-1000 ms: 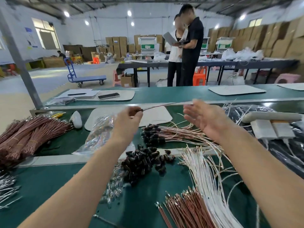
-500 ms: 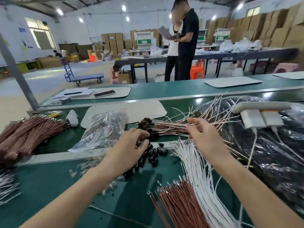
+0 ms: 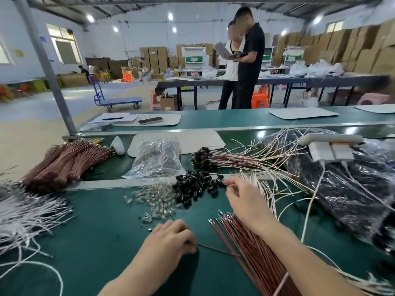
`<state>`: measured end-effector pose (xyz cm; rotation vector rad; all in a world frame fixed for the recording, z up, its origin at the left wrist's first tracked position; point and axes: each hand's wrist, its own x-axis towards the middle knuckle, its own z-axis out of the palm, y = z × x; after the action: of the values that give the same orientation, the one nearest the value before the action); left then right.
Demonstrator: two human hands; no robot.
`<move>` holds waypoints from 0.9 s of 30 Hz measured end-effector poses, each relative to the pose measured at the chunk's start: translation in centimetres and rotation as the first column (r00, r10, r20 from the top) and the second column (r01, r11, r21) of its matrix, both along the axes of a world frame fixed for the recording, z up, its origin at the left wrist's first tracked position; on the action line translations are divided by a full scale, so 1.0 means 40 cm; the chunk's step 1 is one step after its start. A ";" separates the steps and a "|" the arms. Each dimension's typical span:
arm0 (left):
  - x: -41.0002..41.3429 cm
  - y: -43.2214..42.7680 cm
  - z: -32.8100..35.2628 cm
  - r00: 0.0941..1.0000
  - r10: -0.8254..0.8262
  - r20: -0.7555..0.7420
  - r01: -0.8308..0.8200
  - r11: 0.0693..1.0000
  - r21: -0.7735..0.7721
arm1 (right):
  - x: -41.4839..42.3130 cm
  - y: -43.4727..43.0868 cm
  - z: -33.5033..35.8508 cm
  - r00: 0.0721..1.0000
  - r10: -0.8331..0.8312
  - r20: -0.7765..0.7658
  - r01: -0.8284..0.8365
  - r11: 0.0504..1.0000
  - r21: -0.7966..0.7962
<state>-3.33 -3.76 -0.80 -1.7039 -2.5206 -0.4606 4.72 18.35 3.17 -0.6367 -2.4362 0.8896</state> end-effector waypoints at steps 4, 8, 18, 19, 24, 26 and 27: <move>0.013 -0.006 -0.018 0.986 0.040 -0.162 -0.028 0.997 0.077 | -0.032 -0.004 -0.033 0.992 -0.006 0.129 0.000 0.999 0.049; -0.010 -0.005 -0.034 0.980 -0.004 -0.198 0.030 0.991 0.131 | -0.087 0.006 -0.061 0.958 -0.035 0.285 -0.014 0.986 0.169; -0.047 -0.005 -0.057 0.988 0.114 -0.105 -0.086 0.967 0.242 | -0.112 0.026 -0.057 0.979 -0.014 0.204 0.016 1.000 -0.005; -0.050 -0.006 -0.056 0.987 0.162 0.008 -0.157 0.943 0.294 | -0.095 0.029 -0.051 0.994 0.008 0.108 0.003 0.996 -0.094; -0.056 0.031 -0.022 0.915 0.168 0.366 -0.362 0.742 0.564 | -0.014 0.018 -0.035 0.973 -0.037 -0.229 -0.095 0.835 -0.542; -0.048 0.059 -0.014 0.927 0.155 0.342 -0.343 0.723 0.600 | 0.001 0.003 -0.043 0.942 -0.080 -0.327 -0.205 0.634 -0.746; -0.043 0.067 -0.013 0.932 0.167 0.321 -0.335 0.731 0.595 | 0.005 -0.003 -0.045 0.926 -0.109 -0.361 -0.250 0.539 -0.804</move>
<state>-5.05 -1.09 -1.30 -1.0684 -2.2661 -1.3912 4.93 18.23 1.37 -0.5816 -1.5612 2.0637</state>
